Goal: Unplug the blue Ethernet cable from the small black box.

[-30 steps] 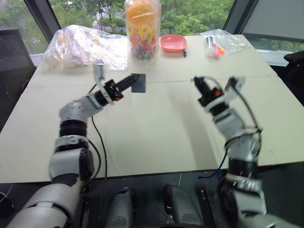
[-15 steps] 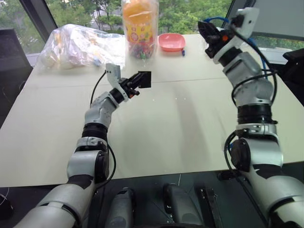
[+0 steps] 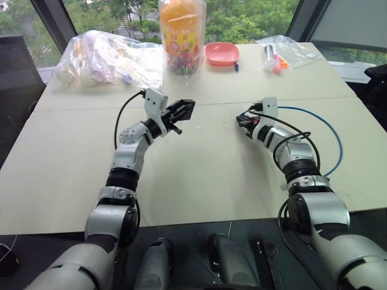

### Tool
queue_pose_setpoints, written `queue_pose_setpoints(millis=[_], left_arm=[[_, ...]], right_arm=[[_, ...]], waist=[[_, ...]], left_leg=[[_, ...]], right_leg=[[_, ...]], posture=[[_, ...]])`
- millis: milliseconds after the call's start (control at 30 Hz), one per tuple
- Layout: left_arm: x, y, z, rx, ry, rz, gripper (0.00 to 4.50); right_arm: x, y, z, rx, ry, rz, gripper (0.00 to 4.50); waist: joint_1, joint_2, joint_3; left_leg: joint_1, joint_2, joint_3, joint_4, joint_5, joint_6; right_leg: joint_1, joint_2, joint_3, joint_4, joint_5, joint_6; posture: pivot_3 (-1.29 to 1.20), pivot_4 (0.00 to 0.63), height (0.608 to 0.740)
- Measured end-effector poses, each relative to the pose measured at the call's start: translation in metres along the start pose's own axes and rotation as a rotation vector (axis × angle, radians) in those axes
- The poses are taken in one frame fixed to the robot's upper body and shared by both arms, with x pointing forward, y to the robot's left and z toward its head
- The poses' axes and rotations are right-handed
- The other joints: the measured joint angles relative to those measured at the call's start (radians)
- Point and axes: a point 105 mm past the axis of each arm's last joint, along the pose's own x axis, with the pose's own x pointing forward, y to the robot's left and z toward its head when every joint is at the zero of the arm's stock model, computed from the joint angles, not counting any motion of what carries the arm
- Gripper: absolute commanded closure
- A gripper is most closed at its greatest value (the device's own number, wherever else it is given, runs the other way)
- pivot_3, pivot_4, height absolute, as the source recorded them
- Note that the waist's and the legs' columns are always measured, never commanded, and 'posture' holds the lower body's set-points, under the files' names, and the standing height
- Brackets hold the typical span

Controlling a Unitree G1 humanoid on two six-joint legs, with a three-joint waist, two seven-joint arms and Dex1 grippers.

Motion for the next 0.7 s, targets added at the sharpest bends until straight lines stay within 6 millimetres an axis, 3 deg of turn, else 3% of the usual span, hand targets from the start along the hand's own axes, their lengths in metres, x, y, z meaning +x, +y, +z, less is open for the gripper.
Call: queue_pose_setpoints(millis=[67,267,467,600,700], left_arm=[[0.001,-0.002,-0.001,0.017,-0.004,0.015,3.97],[0.0,-0.001,-0.007,0.025,0.003,0.063,3.97],[0.003,-0.006,-0.01,0.029,-0.007,0.074,3.97],[0.0,-0.005,-0.018,0.025,0.009,0.101,3.97],[0.0,-0.006,-0.023,0.017,0.015,0.111,3.97]], right_arm=[[0.0,-0.001,-0.001,-0.009,0.001,-0.008,3.27],[-0.001,-0.004,-0.002,-0.004,0.005,-0.021,0.13],[-0.016,0.006,-0.005,-0.03,-0.021,0.034,0.06],[-0.052,0.032,-0.027,-0.039,0.007,0.132,0.06],[-0.072,0.048,-0.022,-0.047,-0.025,0.174,0.06]], waist=[[0.0,0.0,0.0],[0.0,0.0,0.0],[0.006,0.0,0.0],[0.008,0.0,0.0],[0.002,0.0,0.0]], left_leg=[[0.001,0.0,0.0,0.0,0.0,0.0],[0.001,0.0,0.0,0.0,0.0,0.0],[0.001,0.0,0.0,0.0,0.0,0.0],[0.0,0.0,-0.001,0.0,0.0,0.0],[0.001,0.0,0.0,0.0,0.0,0.0]], right_leg=[[0.001,0.0,0.0,0.0,0.0,0.0],[0.001,0.001,0.0,0.0,0.0,0.0],[0.001,0.0,0.0,0.0,0.0,0.001],[0.001,0.0,0.0,0.0,-0.001,0.001],[0.001,0.0,0.0,0.0,-0.001,0.0]], posture=[[0.0,0.15,0.74],[0.0,0.15,0.74],[0.0,0.15,0.74],[0.0,0.15,0.74],[0.0,0.15,0.74]])
